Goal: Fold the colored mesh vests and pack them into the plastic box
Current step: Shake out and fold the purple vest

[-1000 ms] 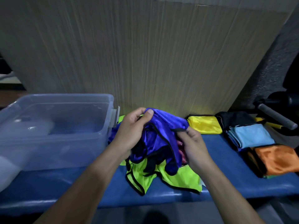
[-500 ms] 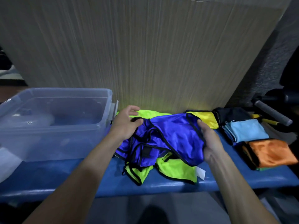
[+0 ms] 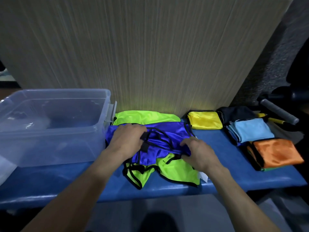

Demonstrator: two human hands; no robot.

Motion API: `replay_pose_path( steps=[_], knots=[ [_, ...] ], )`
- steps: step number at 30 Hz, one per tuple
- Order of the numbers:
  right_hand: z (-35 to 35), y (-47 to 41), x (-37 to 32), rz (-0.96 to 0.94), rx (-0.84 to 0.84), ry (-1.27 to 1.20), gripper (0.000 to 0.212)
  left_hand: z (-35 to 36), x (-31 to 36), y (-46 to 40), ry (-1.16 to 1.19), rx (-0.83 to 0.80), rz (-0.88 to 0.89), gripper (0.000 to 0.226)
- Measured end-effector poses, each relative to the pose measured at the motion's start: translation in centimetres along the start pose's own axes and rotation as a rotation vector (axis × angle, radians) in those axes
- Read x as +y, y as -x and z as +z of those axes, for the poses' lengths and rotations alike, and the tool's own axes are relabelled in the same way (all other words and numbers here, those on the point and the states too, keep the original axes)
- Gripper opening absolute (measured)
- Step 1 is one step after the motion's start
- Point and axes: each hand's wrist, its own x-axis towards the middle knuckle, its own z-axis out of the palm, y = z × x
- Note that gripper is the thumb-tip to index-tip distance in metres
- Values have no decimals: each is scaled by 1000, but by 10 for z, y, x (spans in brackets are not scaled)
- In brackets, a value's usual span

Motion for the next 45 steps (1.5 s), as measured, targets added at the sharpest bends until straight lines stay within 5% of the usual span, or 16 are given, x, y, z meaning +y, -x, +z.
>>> replay_pose_path(
  steps=[5, 7, 10, 14, 17, 21, 26, 29, 31, 33, 37, 42, 45],
  knots=[
    [-23, 1, 26, -35, 64, -411, 6, -7, -11, 2, 270, 193, -29, 28],
    [-31, 8, 35, -80, -6, -597, 24, -16, -14, 1, 364, 308, -79, 33],
    [-40, 13, 42, -70, 13, -950, 18, -32, -7, 5, 605, 444, -149, 26],
    [-55, 18, 37, 23, 29, -1482, 20, -54, 11, 5, 1225, 462, -286, 27],
    [-60, 19, 33, 191, 100, -1589, 19, -51, 9, -2, 1302, 361, -269, 19],
    [-59, 12, 46, 438, 261, -1737, 11, -29, -6, -6, 968, 268, -122, 28],
    [-58, 8, 52, 426, 326, -1709, 15, -29, 1, 6, 425, 303, 94, 45],
    [-57, 8, 43, 387, 329, -1625, 16, -45, 37, 28, 454, 400, 342, 35],
    [-57, 7, 41, 389, 314, -1623, 18, -45, 68, 47, 560, 184, 510, 27],
    [-58, 6, 41, 405, 302, -1643, 16, -24, 85, 56, 299, -42, 561, 43],
    [-62, 10, 37, 420, 184, -1805, 18, 31, 79, 46, -45, -376, 278, 92],
    [-72, 15, 33, 274, 153, -2071, 17, 48, 78, 27, 9, -98, 136, 37],
    [-76, 14, 39, 118, 208, -2248, 13, 30, 73, 26, 324, 146, 171, 31]
  ],
)
